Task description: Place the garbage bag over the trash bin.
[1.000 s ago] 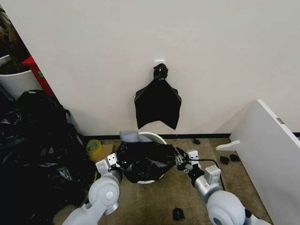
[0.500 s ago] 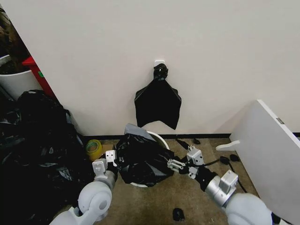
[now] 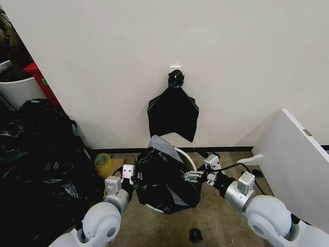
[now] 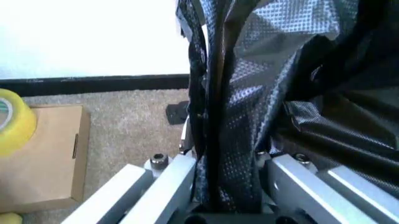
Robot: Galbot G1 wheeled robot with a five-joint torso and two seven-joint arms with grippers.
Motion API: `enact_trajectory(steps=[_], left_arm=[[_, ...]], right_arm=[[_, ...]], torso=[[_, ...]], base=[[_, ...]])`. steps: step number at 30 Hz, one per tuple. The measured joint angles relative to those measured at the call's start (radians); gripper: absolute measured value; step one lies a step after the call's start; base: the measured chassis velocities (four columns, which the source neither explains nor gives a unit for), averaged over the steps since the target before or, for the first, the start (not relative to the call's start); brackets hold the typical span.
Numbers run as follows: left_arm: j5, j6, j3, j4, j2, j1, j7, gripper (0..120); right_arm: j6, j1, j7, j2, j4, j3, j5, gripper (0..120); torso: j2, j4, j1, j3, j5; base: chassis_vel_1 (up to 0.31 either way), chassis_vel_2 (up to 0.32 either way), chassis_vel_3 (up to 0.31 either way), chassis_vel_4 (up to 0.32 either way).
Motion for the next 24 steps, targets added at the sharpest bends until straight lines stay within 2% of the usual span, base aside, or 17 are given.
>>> enact_trajectory(steps=[10, 13, 14, 18, 19, 21, 22, 24], left_arm=[[-0.005, 0.000, 0.012, 0.000, -0.008, -0.014, 0.001, 0], [-0.008, 0.001, 0.012, 0.002, -0.014, -0.019, 0.001, 0], [-0.011, 0.001, 0.012, 0.003, -0.015, -0.023, 0.001, 0], [-0.012, 0.003, 0.016, 0.006, -0.012, -0.028, 0.001, 0], [-0.012, 0.003, 0.019, 0.007, -0.011, -0.029, 0.001, 0], [-0.012, 0.004, 0.025, 0.010, -0.013, -0.028, 0.000, 0], [-0.012, 0.004, 0.025, 0.010, -0.013, -0.028, 0.000, 0], [-0.012, 0.005, 0.032, 0.012, -0.018, -0.028, -0.002, 0]], right_arm=[[-0.015, 0.021, 0.004, -0.025, -0.038, -0.016, -0.018, 98], [-0.015, 0.022, 0.007, -0.025, -0.040, -0.023, -0.024, 91], [-0.015, 0.025, 0.010, -0.023, -0.041, -0.029, -0.026, 85], [-0.013, 0.035, 0.015, -0.019, -0.042, -0.038, -0.027, 75], [-0.011, 0.042, 0.018, -0.017, -0.046, -0.042, -0.028, 67], [-0.003, 0.045, 0.021, -0.016, -0.049, -0.044, -0.034, 58], [-0.003, 0.045, 0.021, -0.016, -0.049, -0.044, -0.034, 58], [0.006, 0.045, 0.022, -0.016, -0.049, -0.046, -0.044, 47]], torso=[[0.000, 0.0000, 0.000, 0.000, 0.0001], [0.000, 0.0000, 0.000, 0.000, 0.0000], [0.000, -0.0001, 0.000, 0.000, 0.0000], [0.000, 0.0000, 0.000, 0.000, 0.0000], [0.000, 0.0000, 0.000, 0.000, 0.0001], [0.000, 0.0000, 0.000, 0.000, 0.0000], [0.000, 0.0000, 0.000, 0.000, 0.0000], [0.000, 0.0000, 0.000, 0.000, 0.0000]], base=[[0.000, 0.000, 0.000, 0.000], [0.000, 0.000, 0.000, 0.000], [0.000, 0.000, 0.000, 0.000], [0.000, 0.000, 0.000, 0.000], [0.000, 0.000, 0.000, 0.000], [0.000, 0.000, 0.000, 0.000], [0.000, 0.000, 0.000, 0.000], [0.000, 0.000, 0.000, 0.000]])
